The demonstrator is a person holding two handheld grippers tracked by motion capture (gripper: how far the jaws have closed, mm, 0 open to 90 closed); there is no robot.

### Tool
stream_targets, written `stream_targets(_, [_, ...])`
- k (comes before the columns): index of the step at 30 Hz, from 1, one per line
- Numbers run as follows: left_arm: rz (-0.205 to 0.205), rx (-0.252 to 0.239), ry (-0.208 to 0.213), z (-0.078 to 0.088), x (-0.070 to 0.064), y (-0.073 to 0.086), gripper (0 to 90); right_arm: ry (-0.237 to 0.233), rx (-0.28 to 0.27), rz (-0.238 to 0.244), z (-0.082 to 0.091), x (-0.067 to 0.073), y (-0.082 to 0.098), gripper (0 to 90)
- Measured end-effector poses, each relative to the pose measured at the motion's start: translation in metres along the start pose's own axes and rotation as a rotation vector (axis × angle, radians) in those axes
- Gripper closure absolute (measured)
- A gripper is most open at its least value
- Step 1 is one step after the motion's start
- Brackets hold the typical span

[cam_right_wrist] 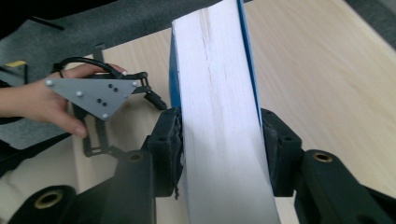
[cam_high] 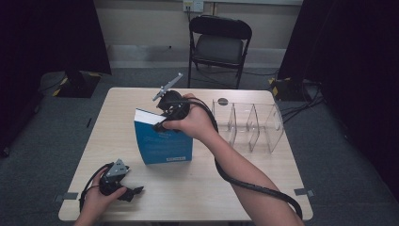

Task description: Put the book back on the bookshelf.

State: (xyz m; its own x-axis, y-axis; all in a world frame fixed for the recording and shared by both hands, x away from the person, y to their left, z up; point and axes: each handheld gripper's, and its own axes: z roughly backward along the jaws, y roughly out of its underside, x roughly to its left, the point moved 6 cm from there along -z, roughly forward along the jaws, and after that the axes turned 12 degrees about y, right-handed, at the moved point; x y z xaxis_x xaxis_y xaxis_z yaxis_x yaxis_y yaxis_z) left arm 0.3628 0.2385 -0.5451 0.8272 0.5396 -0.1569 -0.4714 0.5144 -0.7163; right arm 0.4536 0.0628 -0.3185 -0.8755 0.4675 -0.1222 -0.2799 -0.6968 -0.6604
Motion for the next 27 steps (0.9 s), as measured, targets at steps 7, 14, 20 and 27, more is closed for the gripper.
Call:
stream_targets(7, [-0.005, 0.002, -0.001, 0.0002, 0.0003, 0.0, 0.0, 0.007, 0.009, 0.042, -0.0023, -0.0004, 0.0011, 53.1])
stream_targets(14, [-0.001, 0.001, 0.001, 0.0, 0.0, 0.0, 0.0, 0.023, 0.003, 0.095, -0.0028, -0.0057, 0.0044, 52.4])
stream_targets(20, [-0.005, 0.002, -0.002, 0.0002, 0.0003, 0.0, 0.0, 0.018, 0.005, 0.1, -0.0028, -0.0062, 0.0047, 52.0])
stream_targets(27, [-0.002, 0.001, 0.0, 0.0, 0.0, 0.0, 0.0, 0.014, 0.009, 0.127, -0.0018, -0.0088, 0.0074, 50.2])
